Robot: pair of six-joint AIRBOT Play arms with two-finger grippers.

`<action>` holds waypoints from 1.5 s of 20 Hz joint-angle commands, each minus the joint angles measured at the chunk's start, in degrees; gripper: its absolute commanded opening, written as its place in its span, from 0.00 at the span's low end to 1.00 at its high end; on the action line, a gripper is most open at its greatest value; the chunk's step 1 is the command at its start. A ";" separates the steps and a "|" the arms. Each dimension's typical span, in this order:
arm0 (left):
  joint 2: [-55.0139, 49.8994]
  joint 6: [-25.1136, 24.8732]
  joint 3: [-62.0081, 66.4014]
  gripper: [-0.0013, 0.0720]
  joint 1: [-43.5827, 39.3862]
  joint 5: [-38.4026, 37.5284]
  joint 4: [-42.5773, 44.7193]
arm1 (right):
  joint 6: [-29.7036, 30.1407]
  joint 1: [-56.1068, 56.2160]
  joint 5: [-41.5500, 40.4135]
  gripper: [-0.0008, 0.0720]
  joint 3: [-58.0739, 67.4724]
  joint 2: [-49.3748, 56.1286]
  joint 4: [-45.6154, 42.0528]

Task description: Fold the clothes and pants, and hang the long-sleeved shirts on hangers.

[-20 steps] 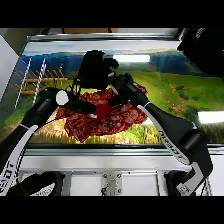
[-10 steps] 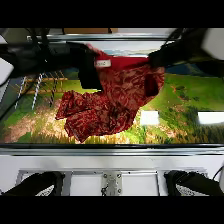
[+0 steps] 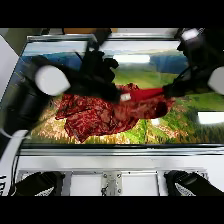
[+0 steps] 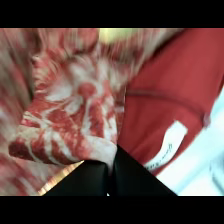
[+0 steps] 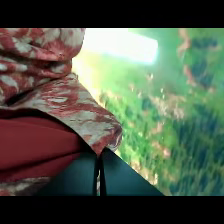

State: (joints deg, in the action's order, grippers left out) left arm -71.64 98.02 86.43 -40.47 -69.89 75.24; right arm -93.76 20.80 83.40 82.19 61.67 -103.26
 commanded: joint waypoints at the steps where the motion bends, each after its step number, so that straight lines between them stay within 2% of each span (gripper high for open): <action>1: -0.04 4.68 -20.72 0.03 -5.95 8.04 -2.25 | 0.52 -3.37 -12.15 0.02 -16.85 0.50 0.81; 3: -2.27 4.72 -26.60 0.03 -8.85 13.05 -6.97 | -1.18 -3.58 -16.26 0.03 -19.02 3.23 2.23; 4: -3.82 4.70 -27.82 0.03 -9.88 14.08 -8.22 | -1.29 -3.56 -17.88 0.09 -18.97 4.42 3.50; 5: -5.14 4.70 -28.33 0.03 -10.60 14.51 -8.44 | -1.14 -3.56 -19.28 0.41 -18.97 5.16 4.13; 6: -6.45 4.70 -28.30 0.03 -10.99 14.47 -8.46 | -1.11 -3.56 -20.06 0.81 -18.91 5.40 4.04; 9: -7.87 4.66 -28.35 0.03 -10.19 14.67 -8.83 | -1.51 -3.56 -16.37 0.83 -18.78 2.95 3.69; 11: -7.82 4.52 -28.35 0.03 -9.81 14.69 -8.79 | -4.87 -3.54 -12.46 0.83 -20.44 -0.04 7.32; 14: -7.85 4.44 -28.35 0.03 -9.44 14.67 -8.81 | -12.22 -3.50 -12.66 0.83 -27.67 -4.17 13.22; 16: -7.82 4.37 -28.35 0.03 -9.44 14.60 -8.81 | -14.21 -3.50 -12.96 0.83 -33.46 -5.95 13.40; 19: -7.85 4.35 -28.35 0.03 -9.44 14.64 -8.81 | -14.60 -3.50 -16.70 0.83 -43.36 -7.85 13.57; 22: -7.85 4.24 -28.35 0.03 -9.44 14.67 -8.81 | -15.13 -3.50 -23.87 0.83 -50.18 -7.91 14.91; 25: -7.82 4.24 -28.35 0.03 -9.44 14.91 -8.83 | -15.10 -3.48 -30.93 0.83 -52.13 -7.08 14.82; 30: -7.85 4.26 -28.35 0.03 -9.44 14.88 -8.83 | -15.15 -3.45 -33.07 0.82 -52.11 -1.22 9.88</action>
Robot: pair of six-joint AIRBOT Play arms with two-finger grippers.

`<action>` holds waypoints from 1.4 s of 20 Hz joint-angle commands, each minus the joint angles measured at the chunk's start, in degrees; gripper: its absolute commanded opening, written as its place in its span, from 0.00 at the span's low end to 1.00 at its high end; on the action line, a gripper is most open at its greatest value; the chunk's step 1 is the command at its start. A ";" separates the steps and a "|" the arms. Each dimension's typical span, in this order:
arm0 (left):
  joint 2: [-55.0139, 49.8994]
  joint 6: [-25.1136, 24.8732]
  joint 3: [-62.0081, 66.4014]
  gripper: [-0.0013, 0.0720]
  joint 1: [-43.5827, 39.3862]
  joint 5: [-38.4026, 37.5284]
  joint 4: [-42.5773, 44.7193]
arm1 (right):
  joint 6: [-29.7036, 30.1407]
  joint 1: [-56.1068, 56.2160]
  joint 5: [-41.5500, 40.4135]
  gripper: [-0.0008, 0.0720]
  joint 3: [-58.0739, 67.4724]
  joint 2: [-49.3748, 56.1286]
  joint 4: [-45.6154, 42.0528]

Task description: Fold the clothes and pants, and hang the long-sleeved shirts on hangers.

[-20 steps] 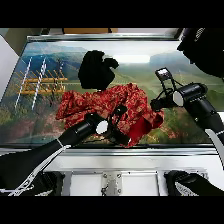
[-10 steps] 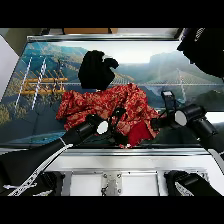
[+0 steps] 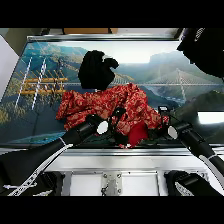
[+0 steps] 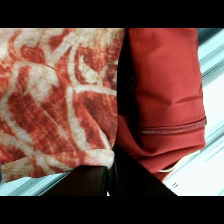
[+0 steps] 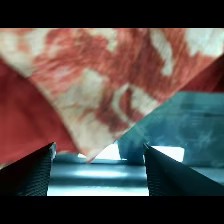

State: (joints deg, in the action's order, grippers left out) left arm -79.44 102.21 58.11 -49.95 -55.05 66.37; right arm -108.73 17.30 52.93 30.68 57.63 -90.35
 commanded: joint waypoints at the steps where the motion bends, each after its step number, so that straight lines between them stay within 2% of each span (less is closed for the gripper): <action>1: -0.04 0.07 -0.02 0.03 0.04 0.02 0.04 | -0.17 0.07 -3.96 0.82 -0.59 3.67 -3.26; 4: -0.02 0.09 -0.02 0.03 0.24 -0.07 0.02 | -2.80 0.04 -8.00 0.82 -0.57 4.83 -3.45; 9: -0.02 0.13 0.00 0.03 2.58 -1.38 -0.09 | -9.38 0.00 -9.90 0.82 -0.55 5.07 -7.23; 12: 0.09 0.13 0.00 0.03 2.91 -2.78 -0.46 | -10.23 -0.02 -11.43 0.81 -0.55 5.70 -7.61; 13: 0.44 0.13 -0.02 0.03 2.91 -3.78 -0.39 | -10.25 -0.02 -11.69 0.78 -0.46 5.64 -7.65; 14: 1.14 0.13 0.00 0.03 2.93 -4.37 -0.37 | -10.21 -0.04 -11.58 0.54 -0.15 5.60 -7.87; 15: 2.03 0.15 0.00 0.03 2.93 -4.39 -0.02 | -9.86 -0.04 -11.61 0.36 0.33 5.60 -8.04; 17: 4.31 0.13 -0.02 0.03 2.93 -4.44 0.11 | -9.77 -0.04 -11.32 0.35 1.99 5.55 -8.07; 18: 5.42 0.13 -0.02 0.04 2.97 -4.52 0.15 | -9.33 -0.04 -10.29 0.24 3.56 5.22 -8.17; 19: 6.60 0.13 0.00 0.03 3.39 -4.96 0.13 | -7.43 -0.04 -8.55 0.04 5.60 4.59 -8.50; 23: 13.42 0.17 5.35 0.03 9.38 -10.86 0.11 | 2.62 -0.09 5.07 0.02 20.44 -1.49 -8.63; 28: 20.04 -0.37 23.61 0.03 16.13 -12.20 0.09 | 5.53 -0.04 29.00 0.02 48.72 -4.46 -7.82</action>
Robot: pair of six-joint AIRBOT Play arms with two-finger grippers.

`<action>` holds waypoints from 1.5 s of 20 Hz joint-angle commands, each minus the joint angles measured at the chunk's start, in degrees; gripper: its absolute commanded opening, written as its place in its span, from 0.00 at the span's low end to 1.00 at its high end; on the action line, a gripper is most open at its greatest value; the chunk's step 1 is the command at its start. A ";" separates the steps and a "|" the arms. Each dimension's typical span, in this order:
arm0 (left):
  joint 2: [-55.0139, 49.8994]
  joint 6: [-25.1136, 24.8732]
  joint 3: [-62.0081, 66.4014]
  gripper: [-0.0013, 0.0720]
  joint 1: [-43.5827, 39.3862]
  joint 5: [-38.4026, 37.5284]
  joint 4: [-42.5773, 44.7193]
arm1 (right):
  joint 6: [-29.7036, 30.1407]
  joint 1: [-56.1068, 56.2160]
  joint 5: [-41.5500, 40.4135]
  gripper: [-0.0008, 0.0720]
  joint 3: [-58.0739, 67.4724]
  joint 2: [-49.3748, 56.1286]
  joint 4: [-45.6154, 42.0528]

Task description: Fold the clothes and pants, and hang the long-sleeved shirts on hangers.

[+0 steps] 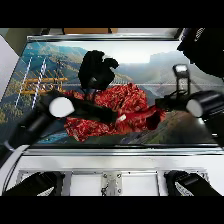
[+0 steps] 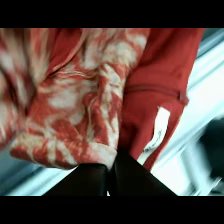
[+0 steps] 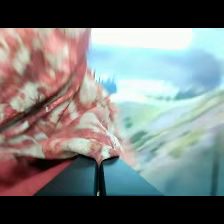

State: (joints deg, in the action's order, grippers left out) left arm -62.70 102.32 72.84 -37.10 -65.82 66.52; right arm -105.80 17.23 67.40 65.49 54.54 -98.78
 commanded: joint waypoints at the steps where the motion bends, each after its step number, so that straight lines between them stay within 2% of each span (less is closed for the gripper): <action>1: 3.76 -0.66 11.47 0.03 3.65 -2.10 -0.04 | 2.58 0.07 17.79 0.02 17.53 -1.38 1.16; 5: 3.89 -1.60 15.54 0.03 3.69 -11.21 3.15 | 2.56 0.07 28.59 0.02 21.86 -1.29 4.33; 7: 3.87 -1.49 12.96 0.03 3.69 -17.20 4.39 | 3.32 0.07 31.17 0.02 20.31 -0.90 8.00; 9: 4.46 -1.46 6.60 0.03 3.69 -19.98 4.26 | 5.18 0.07 32.17 0.02 17.09 -0.83 13.90; 12: 6.62 -1.36 -7.91 0.03 3.63 -18.56 -0.55 | 5.57 0.13 33.77 0.02 9.51 -0.83 23.69; 14: 7.74 -1.42 -16.79 0.03 2.71 -14.32 -6.45 | 5.53 0.13 32.98 0.02 4.00 -0.83 25.03; 17: 7.19 -1.42 -24.63 0.03 -1.53 -9.42 -8.17 | 5.55 0.13 29.68 0.02 -1.05 -0.24 24.85; 20: 3.91 -1.84 -26.27 0.03 -5.05 -8.02 -8.07 | 5.55 0.13 27.10 0.02 -1.18 1.29 23.65; 27: 1.46 -4.68 -22.82 0.05 -5.18 -7.69 -7.67 | 5.55 0.13 26.03 0.02 -1.20 1.68 20.59; 28: 1.46 -4.87 -22.84 0.39 -5.16 -7.65 -7.67 | 5.55 0.13 26.05 0.02 -1.20 1.66 20.57; 29: 1.46 -4.83 -22.71 0.81 -5.03 -6.95 -7.72 | 5.53 0.13 26.05 0.02 -1.20 1.66 20.61; 30: 1.44 -4.83 -22.05 0.88 -4.61 -6.62 -7.76 | 5.53 0.13 26.03 0.02 -1.20 1.68 20.63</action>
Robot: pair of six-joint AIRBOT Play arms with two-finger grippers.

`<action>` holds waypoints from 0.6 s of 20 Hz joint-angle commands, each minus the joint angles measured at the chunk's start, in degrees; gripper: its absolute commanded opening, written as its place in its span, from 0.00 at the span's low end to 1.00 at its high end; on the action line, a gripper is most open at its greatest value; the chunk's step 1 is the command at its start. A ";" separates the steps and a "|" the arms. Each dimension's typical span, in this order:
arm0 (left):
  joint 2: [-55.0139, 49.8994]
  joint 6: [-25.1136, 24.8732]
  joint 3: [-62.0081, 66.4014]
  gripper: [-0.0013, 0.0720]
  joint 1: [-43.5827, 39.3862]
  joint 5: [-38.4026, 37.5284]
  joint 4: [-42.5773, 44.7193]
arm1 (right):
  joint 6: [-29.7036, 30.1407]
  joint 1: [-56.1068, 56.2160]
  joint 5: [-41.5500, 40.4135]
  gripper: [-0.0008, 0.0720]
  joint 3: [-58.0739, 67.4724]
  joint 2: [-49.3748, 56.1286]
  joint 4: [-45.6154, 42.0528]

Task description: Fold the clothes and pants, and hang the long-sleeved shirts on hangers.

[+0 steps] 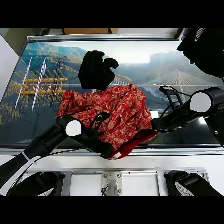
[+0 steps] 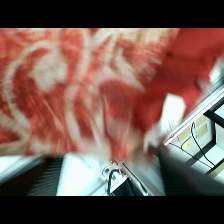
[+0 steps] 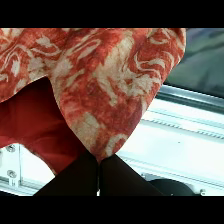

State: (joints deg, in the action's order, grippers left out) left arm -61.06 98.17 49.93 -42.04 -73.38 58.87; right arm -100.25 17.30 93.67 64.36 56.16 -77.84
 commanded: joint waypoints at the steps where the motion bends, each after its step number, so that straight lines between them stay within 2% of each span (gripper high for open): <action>1: -0.20 -0.70 2.14 0.88 1.38 1.01 -0.09 | -0.02 0.07 -0.26 0.02 -0.07 0.07 -0.33; 5: -0.20 -1.38 8.20 0.88 8.74 1.01 1.42 | 0.00 0.07 -0.26 0.02 -0.07 0.07 0.04; 12: -0.22 -1.31 14.84 0.88 25.77 2.45 21.00 | 0.00 0.04 -0.26 0.02 -0.07 0.07 0.04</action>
State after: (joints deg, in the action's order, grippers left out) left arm -61.23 96.95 62.63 -23.11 -72.36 71.05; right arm -100.25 17.30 93.41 64.31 56.18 -77.82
